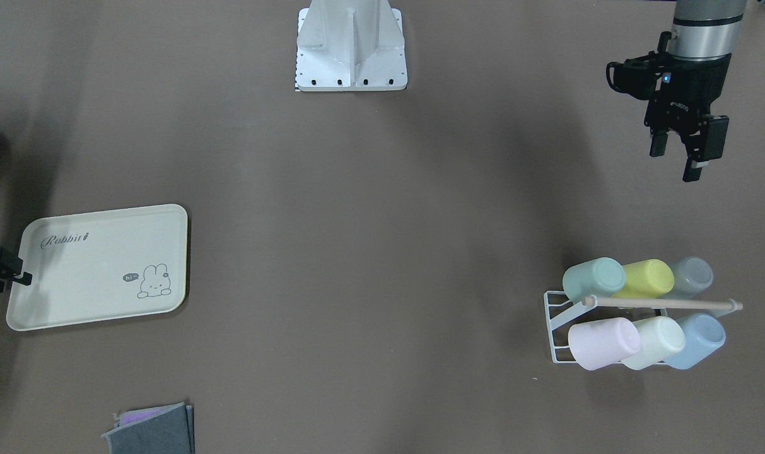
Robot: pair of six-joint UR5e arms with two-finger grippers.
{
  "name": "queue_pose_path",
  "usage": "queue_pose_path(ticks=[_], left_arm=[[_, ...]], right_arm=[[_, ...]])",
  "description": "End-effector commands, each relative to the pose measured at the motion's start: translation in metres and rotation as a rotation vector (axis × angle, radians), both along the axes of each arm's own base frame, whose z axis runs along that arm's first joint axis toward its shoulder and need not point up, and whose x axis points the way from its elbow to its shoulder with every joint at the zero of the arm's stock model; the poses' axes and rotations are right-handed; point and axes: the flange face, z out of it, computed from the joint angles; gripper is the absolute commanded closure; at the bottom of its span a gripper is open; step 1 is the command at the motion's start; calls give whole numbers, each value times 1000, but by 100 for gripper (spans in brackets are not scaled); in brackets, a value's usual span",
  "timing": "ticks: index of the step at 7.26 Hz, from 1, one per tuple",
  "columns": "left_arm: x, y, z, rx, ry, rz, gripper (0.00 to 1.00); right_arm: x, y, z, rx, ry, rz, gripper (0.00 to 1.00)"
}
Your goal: Pick up and place green cup on tray
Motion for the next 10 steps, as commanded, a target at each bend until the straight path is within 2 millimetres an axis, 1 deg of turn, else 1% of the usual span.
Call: queue_pose_path(ticks=[1,2,3,4,5,6,7,8,9,10], left_arm=[[52,24,-1,152,-169,15,1],[75,37,-6,257,-296,51,1],[90,48,-10,334,-373,78,1],[99,55,-12,424,-491,105,1],[120,68,-5,502,-606,137,1],[149,77,13,558,-708,142,1],[157,80,27,583,-768,137,1],[155,79,31,624,-878,166,1],[157,87,45,683,-1038,212,1],[165,93,61,697,-1088,233,1]], right_arm=[[1,3,5,-6,4,-1,46],[1,2,4,-4,3,-2,47],[1,3,4,-1,2,-4,52],[2,6,8,-2,5,-8,52],[3,7,11,-4,7,-10,52],[3,7,11,-5,8,-9,52],[3,7,11,-5,8,-9,52],[3,7,11,-6,7,-9,55],[4,7,9,-5,5,-7,86],[3,7,9,-5,2,-9,100]])
